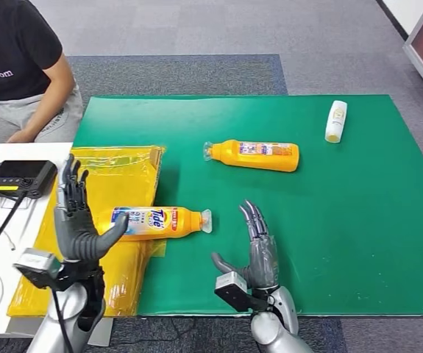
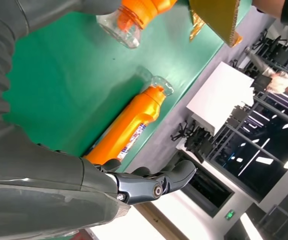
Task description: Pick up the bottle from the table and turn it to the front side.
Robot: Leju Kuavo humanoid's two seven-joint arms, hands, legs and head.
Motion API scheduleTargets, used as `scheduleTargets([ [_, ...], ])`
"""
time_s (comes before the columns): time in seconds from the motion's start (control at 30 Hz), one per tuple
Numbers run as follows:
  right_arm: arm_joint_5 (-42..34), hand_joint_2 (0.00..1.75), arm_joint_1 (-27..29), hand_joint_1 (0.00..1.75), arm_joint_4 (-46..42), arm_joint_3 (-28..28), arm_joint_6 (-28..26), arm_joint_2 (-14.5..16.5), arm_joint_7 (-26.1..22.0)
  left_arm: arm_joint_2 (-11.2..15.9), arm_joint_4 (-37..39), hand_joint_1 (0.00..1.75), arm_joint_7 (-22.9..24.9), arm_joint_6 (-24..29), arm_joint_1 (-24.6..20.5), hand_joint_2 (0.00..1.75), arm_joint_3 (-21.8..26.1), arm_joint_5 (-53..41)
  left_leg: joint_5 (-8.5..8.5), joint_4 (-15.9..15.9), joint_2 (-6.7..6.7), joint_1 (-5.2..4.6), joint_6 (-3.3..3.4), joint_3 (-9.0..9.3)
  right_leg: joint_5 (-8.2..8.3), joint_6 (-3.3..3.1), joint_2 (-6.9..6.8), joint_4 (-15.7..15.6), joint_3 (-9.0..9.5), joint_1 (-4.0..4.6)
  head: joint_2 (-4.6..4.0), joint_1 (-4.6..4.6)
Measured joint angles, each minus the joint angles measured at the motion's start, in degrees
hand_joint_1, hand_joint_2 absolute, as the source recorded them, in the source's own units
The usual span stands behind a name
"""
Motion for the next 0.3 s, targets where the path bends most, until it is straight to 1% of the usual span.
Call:
scheduleTargets([
  [0.07, -0.1, 1.75, 0.3, 0.0, 0.1, 0.0, -0.2, 0.0, 0.0, -0.4, -3.5, 0.0, -1.0, -0.8, 1.1, 1.75, 0.4, 2.7, 0.0, 0.0, 0.0, 0.0, -0.01, 0.0, -0.02, 0.0, 0.0, 0.0, 0.0, 0.0, 0.0, -0.01],
  [0.13, -0.3, 1.75, 0.6, 0.0, 0.0, 0.0, -0.4, 0.0, -0.2, -0.9, -5.9, 0.0, -1.6, -0.2, 2.1, 1.75, 1.1, 3.4, 0.0, 0.0, 0.0, 0.01, -0.01, 0.0, -0.02, 0.0, 0.0, 0.0, 0.0, 0.01, 0.0, -0.01],
  [0.3, -2.4, 1.75, 2.2, 0.0, -2.0, 0.0, -0.3, 0.0, -2.1, -2.0, -8.0, 0.0, -1.2, 1.1, 3.7, 1.75, 3.4, 4.4, 0.01, 0.0, 0.0, 0.01, -0.01, 0.0, -0.02, 0.0, 0.0, 0.0, 0.01, 0.01, 0.0, -0.01],
])
